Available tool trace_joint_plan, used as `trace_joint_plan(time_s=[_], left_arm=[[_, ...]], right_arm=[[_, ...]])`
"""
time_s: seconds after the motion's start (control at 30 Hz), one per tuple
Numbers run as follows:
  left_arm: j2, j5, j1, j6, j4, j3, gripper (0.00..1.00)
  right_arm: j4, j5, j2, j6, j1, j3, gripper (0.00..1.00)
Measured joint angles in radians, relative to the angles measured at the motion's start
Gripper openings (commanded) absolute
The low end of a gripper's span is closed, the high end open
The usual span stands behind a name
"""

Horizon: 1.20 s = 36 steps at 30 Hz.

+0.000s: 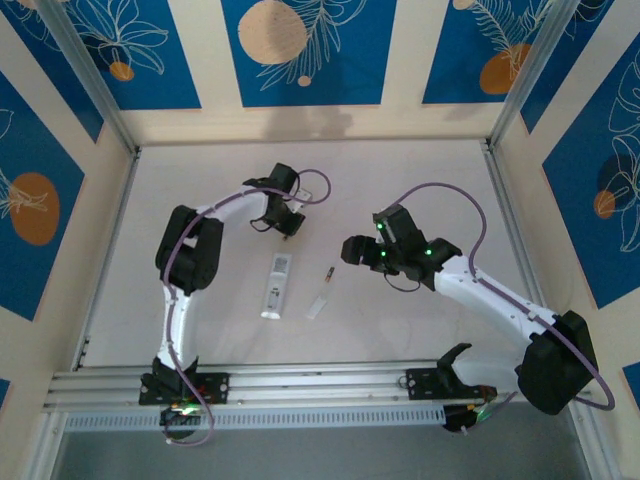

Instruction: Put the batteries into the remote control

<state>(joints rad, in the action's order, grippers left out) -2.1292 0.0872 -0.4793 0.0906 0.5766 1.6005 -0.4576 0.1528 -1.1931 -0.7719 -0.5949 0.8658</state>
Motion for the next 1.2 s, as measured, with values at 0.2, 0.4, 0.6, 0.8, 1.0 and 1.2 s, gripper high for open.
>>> trace_joint_plan(time_s=[0.2, 0.4, 0.6, 0.8, 1.0, 1.2], left_arm=[[0.293, -0.019, -0.001, -0.133, -0.092, -0.175, 0.02], [0.688, -0.063, -0.022, -0.306, -0.269, -0.451, 0.00], [0.925, -0.122, -0.092, -0.455, -0.410, -0.753, 0.00], [1.011, -0.183, -0.183, -0.566, -0.513, -0.979, 0.00], [1.057, -0.245, -0.248, -0.618, -0.540, -1.106, 0.00], [1.091, -0.261, -0.268, -0.643, -0.585, -1.188, 0.00]], right_arm=[[0.000, 0.000, 0.034, -0.018, 0.000, -0.001, 0.78], [0.002, 0.000, 0.065, -0.034, 0.000, -0.016, 0.79], [0.014, -0.004, 0.066, -0.042, 0.000, -0.019, 0.78], [0.023, -0.011, 0.066, -0.050, 0.000, -0.029, 0.78], [0.025, -0.014, 0.068, -0.056, -0.001, -0.035, 0.78], [0.036, -0.022, 0.071, -0.075, -0.001, -0.060, 0.78]])
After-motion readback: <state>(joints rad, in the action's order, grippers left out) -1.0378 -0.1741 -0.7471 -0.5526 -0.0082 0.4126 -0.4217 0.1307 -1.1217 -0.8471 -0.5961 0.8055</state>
